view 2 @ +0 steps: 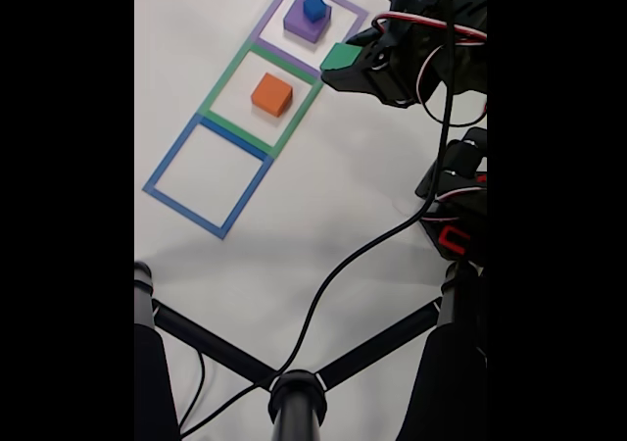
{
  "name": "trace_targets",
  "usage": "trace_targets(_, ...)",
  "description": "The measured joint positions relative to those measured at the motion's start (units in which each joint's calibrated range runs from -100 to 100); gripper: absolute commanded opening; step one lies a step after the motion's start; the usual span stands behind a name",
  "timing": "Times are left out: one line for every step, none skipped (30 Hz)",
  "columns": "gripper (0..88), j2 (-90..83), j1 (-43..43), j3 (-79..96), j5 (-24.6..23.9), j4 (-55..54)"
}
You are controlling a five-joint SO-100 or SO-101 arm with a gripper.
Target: Tower of hanoi
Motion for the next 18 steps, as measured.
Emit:
trace_targets(5.6, -0.08, 0.65, 3.74, 0.20, -3.53)
trace_targets(5.7, -0.17, 1.31, 7.40, 0.20, -7.70)
trace_targets(5.7, -0.25, 1.72, 11.49, 0.20, -11.88)
trace_targets(5.7, -0.25, 2.05, 15.40, 0.20, -16.37)
trace_targets(5.7, -0.25, 2.46, 19.67, 0.20, -21.19)
trace_targets(5.7, -0.17, 2.78, 23.24, 0.20, -26.08)
trace_targets(5.7, 0.08, 3.11, 26.81, 0.20, -30.74)
trace_targets(5.7, 0.68, 3.27, 29.59, 0.20, -34.91)
trace_targets(5.7, 1.35, 3.27, 32.11, 0.20, -38.92)
trace_targets(5.7, 2.28, 3.27, 34.20, 0.20, -42.70)
trace_targets(5.7, 3.38, 3.27, 36.29, 0.20, -46.71)
trace_targets(5.7, 4.64, 3.27, 38.56, 0.20, -51.04)
trace_targets(5.7, 6.08, 3.27, 40.82, 0.00, -55.54)
trace_targets(5.7, 7.94, 3.27, 42.91, -0.59, -60.11)
trace_targets(5.8, 9.96, 3.27, 44.47, -0.79, -64.77)
trace_targets(5.8, 11.99, 3.27, 45.87, -0.39, -69.18)
trace_targets(5.9, 13.76, 3.27, 47.26, -0.20, -73.35)
trace_targets(5.9, 15.62, 3.27, 48.65, -0.20, -77.37)
